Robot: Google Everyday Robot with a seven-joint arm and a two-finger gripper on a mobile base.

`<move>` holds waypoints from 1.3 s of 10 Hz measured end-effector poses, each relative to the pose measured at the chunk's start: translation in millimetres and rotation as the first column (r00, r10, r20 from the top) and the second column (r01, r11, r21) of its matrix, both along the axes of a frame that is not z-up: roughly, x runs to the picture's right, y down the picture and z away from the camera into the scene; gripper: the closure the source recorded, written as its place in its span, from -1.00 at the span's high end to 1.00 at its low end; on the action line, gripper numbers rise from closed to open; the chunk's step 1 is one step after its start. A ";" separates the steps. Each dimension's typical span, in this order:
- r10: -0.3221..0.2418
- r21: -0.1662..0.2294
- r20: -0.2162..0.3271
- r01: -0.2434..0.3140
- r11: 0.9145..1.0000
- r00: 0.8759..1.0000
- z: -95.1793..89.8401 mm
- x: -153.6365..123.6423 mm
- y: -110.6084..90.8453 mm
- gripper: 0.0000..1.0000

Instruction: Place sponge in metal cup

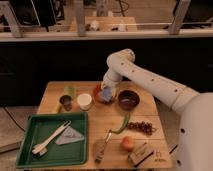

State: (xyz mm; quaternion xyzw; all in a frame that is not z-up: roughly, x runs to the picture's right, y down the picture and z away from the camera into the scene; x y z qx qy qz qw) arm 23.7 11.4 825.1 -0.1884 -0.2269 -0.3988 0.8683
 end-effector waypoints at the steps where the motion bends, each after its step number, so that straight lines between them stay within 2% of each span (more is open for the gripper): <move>1: -0.004 0.004 0.005 0.004 1.000 1.000 2.8 2.2 -2.1 -0.96; 3: -0.023 0.010 0.029 0.022 1.000 0.999 1.7 -1.7 -3.0 -0.96; 5: -0.062 0.014 0.089 0.061 0.998 0.994 -22.4 -10.6 -5.3 -0.96; 7: -0.102 0.021 0.153 0.100 0.995 0.983 -53.2 -35.9 -9.4 -0.96; 8: -0.107 0.019 0.156 0.105 0.994 0.982 -55.9 -39.9 -8.9 -0.96; 9: -0.123 0.010 0.175 0.123 0.992 0.977 -65.1 -64.8 -6.0 -0.96; 11: -0.146 -0.011 0.197 0.151 0.988 0.970 -72.5 -99.6 1.8 -0.96; 13: -0.173 -0.016 0.222 0.181 0.983 0.960 -77.2 -128.5 8.2 -0.96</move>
